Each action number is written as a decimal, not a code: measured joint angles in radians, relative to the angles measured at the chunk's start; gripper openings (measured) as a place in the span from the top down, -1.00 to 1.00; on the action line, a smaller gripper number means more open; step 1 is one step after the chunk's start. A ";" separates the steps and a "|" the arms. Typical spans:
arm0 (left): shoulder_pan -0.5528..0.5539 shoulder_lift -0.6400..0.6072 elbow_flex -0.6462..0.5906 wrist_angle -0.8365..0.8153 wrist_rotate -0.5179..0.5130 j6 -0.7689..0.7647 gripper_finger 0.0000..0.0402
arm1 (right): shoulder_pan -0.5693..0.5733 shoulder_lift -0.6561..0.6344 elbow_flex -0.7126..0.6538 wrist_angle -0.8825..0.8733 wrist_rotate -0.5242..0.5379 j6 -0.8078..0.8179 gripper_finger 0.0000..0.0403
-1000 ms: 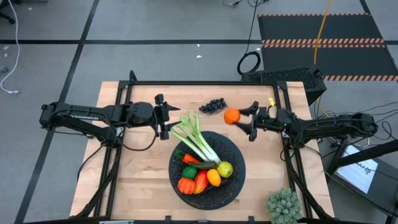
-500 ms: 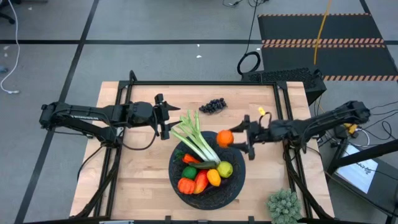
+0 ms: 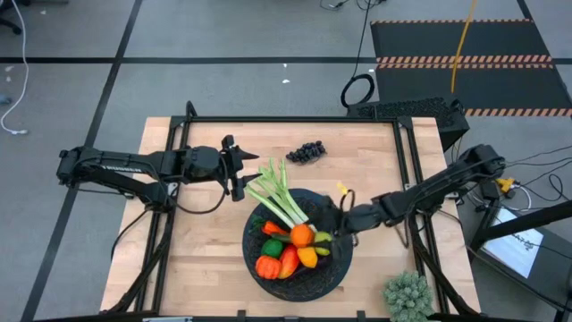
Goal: Build produce basket
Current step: Put the orange into the black mesh basket, then put the violet grapes into the black mesh basket
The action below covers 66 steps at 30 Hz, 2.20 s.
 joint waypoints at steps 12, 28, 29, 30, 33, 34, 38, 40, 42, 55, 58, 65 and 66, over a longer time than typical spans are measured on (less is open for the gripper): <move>-0.004 0.000 0.000 -0.002 0.000 -0.035 -0.26 | 0.073 0.101 0.175 -0.220 -0.001 0.026 -0.49; -0.004 0.000 0.000 -0.002 0.000 -0.041 -0.26 | 0.067 0.072 0.174 -0.246 0.167 -0.023 -0.68; -0.004 0.000 0.000 -0.002 0.000 -0.042 -0.26 | 0.059 0.059 0.174 -0.255 0.191 -0.031 -0.68; -0.004 0.000 0.000 -0.002 0.000 -0.042 -0.26 | 0.049 0.046 0.174 -0.266 0.220 -0.041 -0.68; -0.004 0.000 0.000 -0.002 0.000 -0.042 -0.26 | 0.005 0.002 0.174 -0.312 0.318 -0.077 -0.68; -0.004 0.000 0.000 -0.001 0.000 -0.042 -0.26 | -0.015 -0.014 0.174 -0.336 0.347 -0.089 -0.68; -0.004 0.000 0.000 -0.001 0.000 -0.029 -0.26 | -0.125 -0.052 0.174 -0.426 0.395 -0.126 -0.68; -0.004 0.000 0.000 -0.001 0.000 -0.013 -0.26 | -0.189 -0.055 0.174 -0.480 0.392 -0.144 -0.68; -0.004 0.000 0.000 -0.001 0.000 0.006 -0.26 | -0.257 -0.055 0.173 -0.533 0.366 -0.159 -0.68; 0.000 0.000 0.000 0.000 -0.001 0.123 -0.26 | -0.712 -0.052 -0.012 -0.467 0.097 -0.173 -0.67; 0.011 0.000 0.000 0.003 -0.001 0.139 -0.26 | -0.795 -0.052 -0.083 -0.377 0.048 -0.162 -0.67; 0.056 0.000 0.000 0.005 0.000 0.141 -0.26 | -0.902 -0.033 -0.223 -0.127 -0.002 -0.249 -0.67; 0.062 0.000 0.000 0.005 0.000 0.140 -0.26 | -0.912 -0.026 -0.236 -0.112 -0.002 -0.252 -0.67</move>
